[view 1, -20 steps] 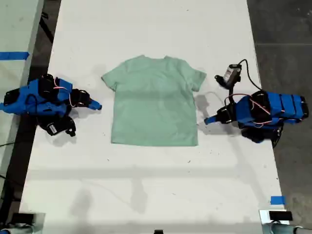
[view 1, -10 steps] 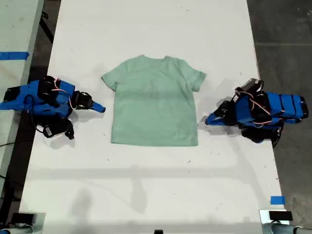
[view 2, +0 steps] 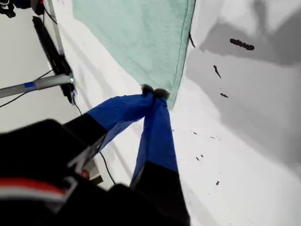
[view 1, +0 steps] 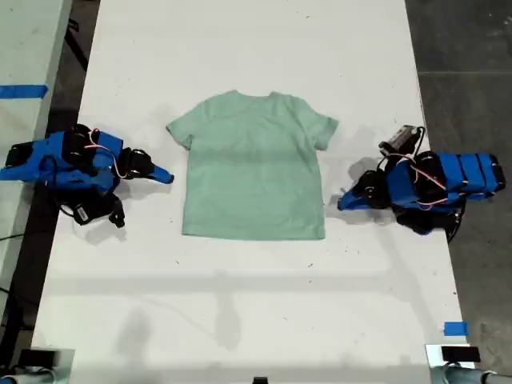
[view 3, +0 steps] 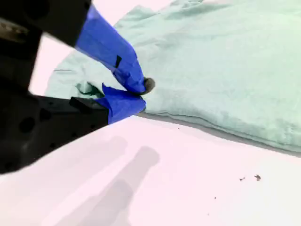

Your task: Fold tshirt

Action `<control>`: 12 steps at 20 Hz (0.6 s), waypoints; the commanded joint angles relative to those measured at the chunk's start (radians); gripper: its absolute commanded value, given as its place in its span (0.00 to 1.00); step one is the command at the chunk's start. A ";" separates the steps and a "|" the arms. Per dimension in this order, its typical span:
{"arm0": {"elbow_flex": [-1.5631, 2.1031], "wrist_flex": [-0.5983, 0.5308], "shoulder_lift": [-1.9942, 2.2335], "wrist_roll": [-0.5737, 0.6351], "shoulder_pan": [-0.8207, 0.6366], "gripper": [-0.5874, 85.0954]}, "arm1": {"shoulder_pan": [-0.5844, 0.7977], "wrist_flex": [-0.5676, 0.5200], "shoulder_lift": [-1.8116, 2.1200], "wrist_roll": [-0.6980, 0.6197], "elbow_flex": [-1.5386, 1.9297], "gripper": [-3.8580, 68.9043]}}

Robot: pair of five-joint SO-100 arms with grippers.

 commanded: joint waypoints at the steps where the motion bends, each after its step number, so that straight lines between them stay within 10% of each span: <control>1: -0.069 0.011 -0.074 -0.026 -0.075 0.01 | -0.005 0.009 -0.063 -0.057 -0.094 0.04; 12: -0.877 0.179 -1.011 0.293 -0.416 0.01 | 0.468 0.192 -0.811 -0.621 -0.841 0.04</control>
